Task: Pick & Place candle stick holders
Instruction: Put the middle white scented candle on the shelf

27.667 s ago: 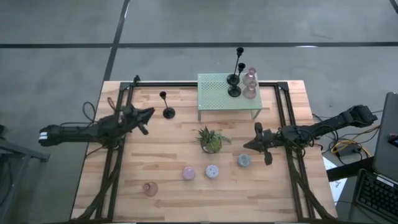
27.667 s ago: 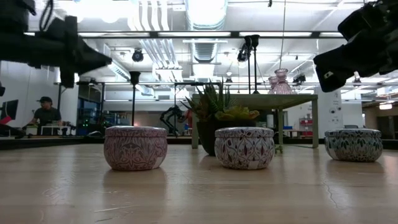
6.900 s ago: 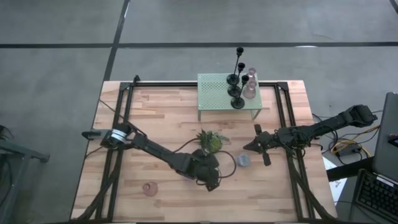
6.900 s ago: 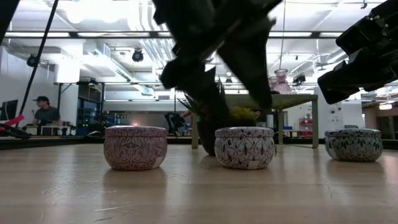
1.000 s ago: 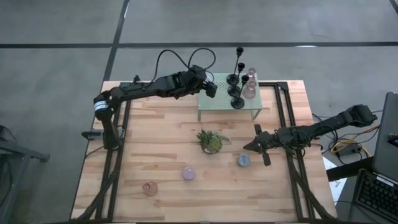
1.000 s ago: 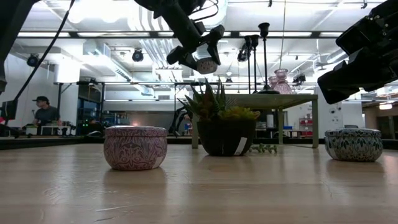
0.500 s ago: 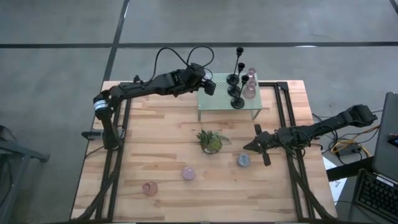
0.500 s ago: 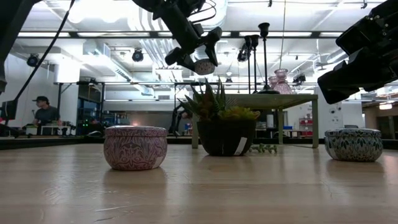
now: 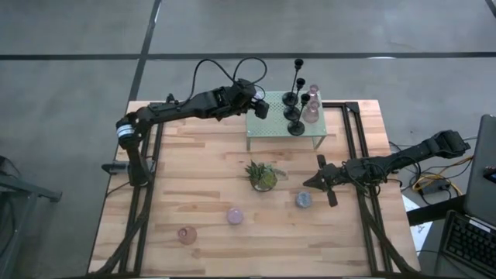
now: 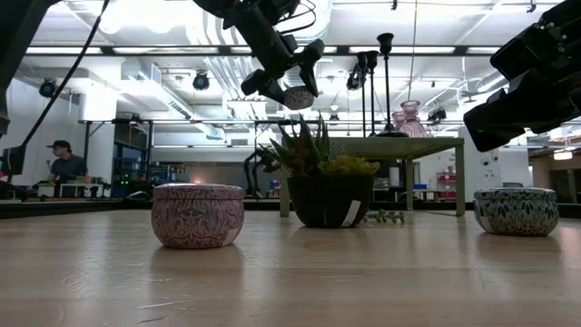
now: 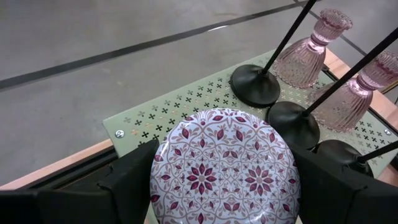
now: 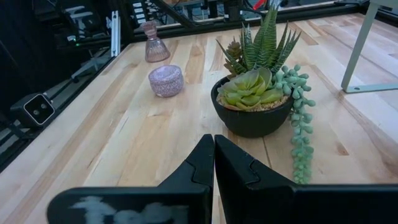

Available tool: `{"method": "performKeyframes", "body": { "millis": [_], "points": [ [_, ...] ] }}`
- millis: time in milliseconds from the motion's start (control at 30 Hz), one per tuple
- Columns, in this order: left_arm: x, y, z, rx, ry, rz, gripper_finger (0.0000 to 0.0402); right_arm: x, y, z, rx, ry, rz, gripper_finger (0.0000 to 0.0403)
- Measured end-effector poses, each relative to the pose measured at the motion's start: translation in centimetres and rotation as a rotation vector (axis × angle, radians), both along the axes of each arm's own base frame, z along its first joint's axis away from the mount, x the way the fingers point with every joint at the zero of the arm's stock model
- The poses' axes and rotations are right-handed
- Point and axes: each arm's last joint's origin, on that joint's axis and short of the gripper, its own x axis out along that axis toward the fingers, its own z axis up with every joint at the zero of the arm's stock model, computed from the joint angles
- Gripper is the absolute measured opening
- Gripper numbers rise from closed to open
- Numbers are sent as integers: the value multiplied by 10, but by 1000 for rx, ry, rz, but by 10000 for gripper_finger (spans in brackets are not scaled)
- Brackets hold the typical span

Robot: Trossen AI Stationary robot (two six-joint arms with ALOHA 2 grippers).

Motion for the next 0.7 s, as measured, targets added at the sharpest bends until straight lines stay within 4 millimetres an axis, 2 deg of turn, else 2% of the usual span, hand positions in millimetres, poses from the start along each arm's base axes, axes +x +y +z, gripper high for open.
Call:
{"method": "performKeyframes", "body": {
  "millis": [700],
  "points": [
    [1,-2,0,-6,-5,-7,309,0,0,0,0,0,0,9]
  ]
}}
